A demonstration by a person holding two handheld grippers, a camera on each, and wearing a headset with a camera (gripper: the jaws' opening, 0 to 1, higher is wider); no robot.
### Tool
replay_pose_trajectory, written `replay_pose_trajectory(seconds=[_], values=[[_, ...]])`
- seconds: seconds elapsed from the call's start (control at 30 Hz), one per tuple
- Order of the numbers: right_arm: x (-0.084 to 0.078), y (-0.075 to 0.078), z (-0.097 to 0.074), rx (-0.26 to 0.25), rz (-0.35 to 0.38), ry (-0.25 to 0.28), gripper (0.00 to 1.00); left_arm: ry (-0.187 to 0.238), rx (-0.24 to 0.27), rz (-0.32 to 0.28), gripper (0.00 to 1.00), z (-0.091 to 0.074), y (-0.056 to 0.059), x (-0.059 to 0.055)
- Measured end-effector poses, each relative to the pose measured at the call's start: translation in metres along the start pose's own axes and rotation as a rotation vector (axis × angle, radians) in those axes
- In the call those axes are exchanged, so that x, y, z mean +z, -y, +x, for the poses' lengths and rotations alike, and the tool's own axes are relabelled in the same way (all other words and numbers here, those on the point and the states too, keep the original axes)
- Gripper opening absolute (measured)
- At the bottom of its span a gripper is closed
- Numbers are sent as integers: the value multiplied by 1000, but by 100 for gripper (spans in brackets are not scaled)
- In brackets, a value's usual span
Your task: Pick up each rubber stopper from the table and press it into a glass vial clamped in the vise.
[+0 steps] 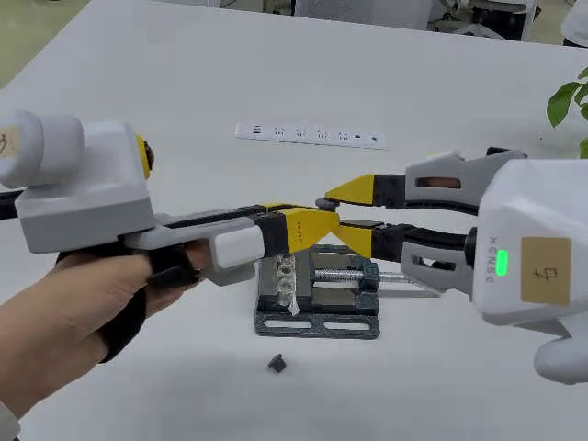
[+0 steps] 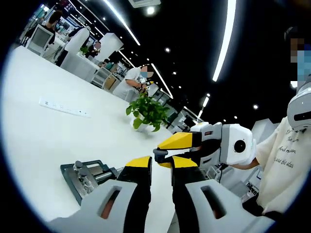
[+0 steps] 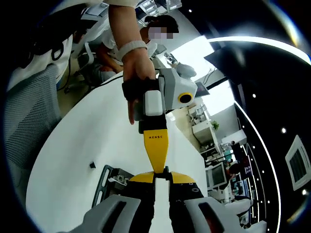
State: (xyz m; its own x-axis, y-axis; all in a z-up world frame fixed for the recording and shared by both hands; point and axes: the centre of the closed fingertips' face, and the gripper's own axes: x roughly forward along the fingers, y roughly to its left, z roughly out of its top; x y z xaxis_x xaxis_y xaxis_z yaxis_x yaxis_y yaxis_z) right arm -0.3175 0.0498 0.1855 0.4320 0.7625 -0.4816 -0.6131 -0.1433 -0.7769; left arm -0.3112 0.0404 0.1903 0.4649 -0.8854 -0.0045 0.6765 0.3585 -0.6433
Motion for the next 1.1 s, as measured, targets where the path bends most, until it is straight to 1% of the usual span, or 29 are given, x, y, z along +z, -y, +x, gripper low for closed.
replay_pose_trajectory(seconds=[0.1,0.37,0.6,0.7,0.8,0.97,1.0,1.03,1.07,1.1], values=[[1,1,0,-1,-5,1,5,4,-6,1,8,0,2,1],[4,2,-1,-2,-6,8,5,15,-10,-16,5,-2,2,2],[5,0,-2,2,-4,10,5,14,-9,-14,4,-3,2,0],[5,-2,-2,7,2,12,5,11,-10,-30,4,-4,1,-1],[5,-3,-1,13,8,12,5,11,-9,-31,4,-4,0,-3],[4,-6,-1,31,40,11,6,13,-7,-32,3,-5,-2,-6],[2,-6,-1,33,60,8,6,12,-1,-27,3,-5,-3,-7],[2,-5,-2,32,64,13,7,12,7,-24,3,-6,-5,-8],[1,-6,-2,42,101,16,9,10,10,-13,3,-7,-6,-8],[1,-6,-2,46,113,18,11,7,18,-9,3,-8,-7,-9]])
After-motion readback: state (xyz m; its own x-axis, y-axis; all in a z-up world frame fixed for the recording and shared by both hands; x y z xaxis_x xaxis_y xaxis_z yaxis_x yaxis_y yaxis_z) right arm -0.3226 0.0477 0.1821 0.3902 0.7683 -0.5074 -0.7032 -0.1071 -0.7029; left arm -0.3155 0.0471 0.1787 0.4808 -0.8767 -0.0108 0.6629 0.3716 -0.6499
